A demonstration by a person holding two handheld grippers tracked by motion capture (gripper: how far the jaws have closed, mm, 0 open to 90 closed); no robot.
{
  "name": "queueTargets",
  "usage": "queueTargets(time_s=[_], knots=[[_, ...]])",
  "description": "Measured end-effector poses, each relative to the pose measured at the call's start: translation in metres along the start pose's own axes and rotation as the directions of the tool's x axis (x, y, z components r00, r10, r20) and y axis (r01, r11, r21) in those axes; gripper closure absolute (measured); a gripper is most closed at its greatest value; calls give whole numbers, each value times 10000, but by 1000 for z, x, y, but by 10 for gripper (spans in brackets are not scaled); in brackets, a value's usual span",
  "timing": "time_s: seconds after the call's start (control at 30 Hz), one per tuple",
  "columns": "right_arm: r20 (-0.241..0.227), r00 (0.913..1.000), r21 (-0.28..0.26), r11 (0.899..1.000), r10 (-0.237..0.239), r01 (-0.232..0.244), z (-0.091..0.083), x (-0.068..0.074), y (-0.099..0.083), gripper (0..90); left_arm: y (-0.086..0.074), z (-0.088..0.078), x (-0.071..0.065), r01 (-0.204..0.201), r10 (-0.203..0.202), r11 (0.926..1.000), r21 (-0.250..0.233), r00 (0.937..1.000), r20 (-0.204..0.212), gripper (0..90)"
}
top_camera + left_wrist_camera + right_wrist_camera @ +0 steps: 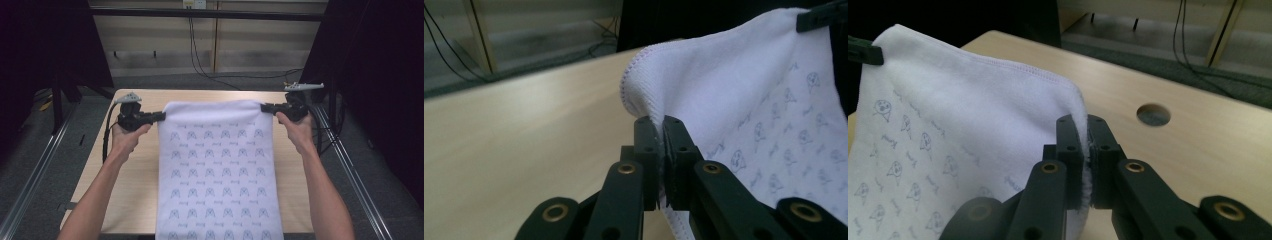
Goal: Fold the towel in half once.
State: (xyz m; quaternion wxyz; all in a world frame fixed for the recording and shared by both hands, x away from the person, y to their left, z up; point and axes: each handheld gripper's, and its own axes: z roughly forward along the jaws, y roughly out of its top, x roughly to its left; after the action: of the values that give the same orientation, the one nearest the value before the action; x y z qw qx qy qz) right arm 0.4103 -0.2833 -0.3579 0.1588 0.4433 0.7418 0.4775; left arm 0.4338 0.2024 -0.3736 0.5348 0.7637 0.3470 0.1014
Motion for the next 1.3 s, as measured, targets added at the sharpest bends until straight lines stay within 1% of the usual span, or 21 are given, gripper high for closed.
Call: queueTargets(time_s=[0.07,0.17,0.23,0.33,0.43,0.5,0.53,0.57,0.63,0.73,0.83,0.9,0.97,1.03,1.07,1.1,1.13,1.17,1.2,1.27,1.3], knots=[[180,9998,-120,9999,-66,69,-4,-3,19,867,21,-4,1,-322,320,9993,-175,9994,-114,866],[261,9996,-499,9987,-113,126,-14,-4,41,868,45,-16,-2,-502,497,9973,-529,9987,-116,865],[242,9997,-805,9967,-89,109,-20,-1,50,868,51,-21,-10,-691,690,9950,-715,9976,-35,866],[74,9997,-965,9950,-243,249,-26,3,46,870,42,-24,-21,-835,844,9944,-642,9964,113,866],[-319,9989,-936,9951,-348,317,-33,10,26,871,18,-27,-29,-514,544,9976,-460,9963,662,866],[-701,9969,-849,9960,-345,285,-38,15,6,871,-4,-31,-36,-502,528,9983,-292,9938,983,866],[-996,9946,-993,9949,-285,186,-42,17,-6,871,-16,-34,-38,-333,366,9990,-309,9929,1131,866],[-1096,9936,-851,9962,-288,195,-45,20,-17,871,-27,-37,-42,-273,298,9994,-218,9912,1290,866],[-1360,9903,-724,9972,-285,187,-52,25,-39,872,-48,-45,-50,-360,355,9993,13,9900,1368,866],[-1639,9849,-425,9979,-561,497,-67,41,-63,871,-68,-59,-64,-388,338,9989,262,9853,1672,866],[-1741,9789,68,9939,-1073,1102,-87,60,-78,871,-83,-74,-79,-515,408,9975,479,9786,2018,866],[-1875,9753,316,9916,-1170,1250,-98,70,-88,871,-97,-81,-90,-547,394,9966,624,9739,2234,866],[-2009,9730,586,9901,-1135,1276,-106,79,-105,871,-114,-84,-99,-607,347,9925,1063,9723,2311,866],[-2211,9714,1076,9878,-868,1128,-106,87,-130,871,-134,-84,-106,-523,118,9867,1540,9675,2524,866],[-2249,9717,1444,9838,-723,1066,-103,91,-144,871,-144,-84,-111,-631,234,9842,1656,9726,2313,865],[-2304,9709,1845,9766,-661,1103,-101,94,-157,871,-153,-83,-115,-702,268,9822,1740,9704,2401,864],[-2389,9693,2061,9725,-573,1082,-99,97,-170,871,-160,-81,-119,-488,40,9819,1831,9714,2374,864],[-2474,9682,2266,9693,-371,951,-97,100,-182,871,-165,-79,-121,-488,-18,9757,2134,9730,2306,864],[-2544,9668,2492,9642,-255,910,-96,102,-191,871,-168,-78,-122,-574,-23,9685,2423,9710,2390,864],[-2515,9678,2960,9515,-65,833,-93,104,-206,872,-177,-76,-122,-340,-331,9584,2833,9729,2290,864],[-2510,9680,3202,9443,70,762,-91,105,-212,872,-182,-73,-121,-338,-416,9487,3143,9723,2302,864]])
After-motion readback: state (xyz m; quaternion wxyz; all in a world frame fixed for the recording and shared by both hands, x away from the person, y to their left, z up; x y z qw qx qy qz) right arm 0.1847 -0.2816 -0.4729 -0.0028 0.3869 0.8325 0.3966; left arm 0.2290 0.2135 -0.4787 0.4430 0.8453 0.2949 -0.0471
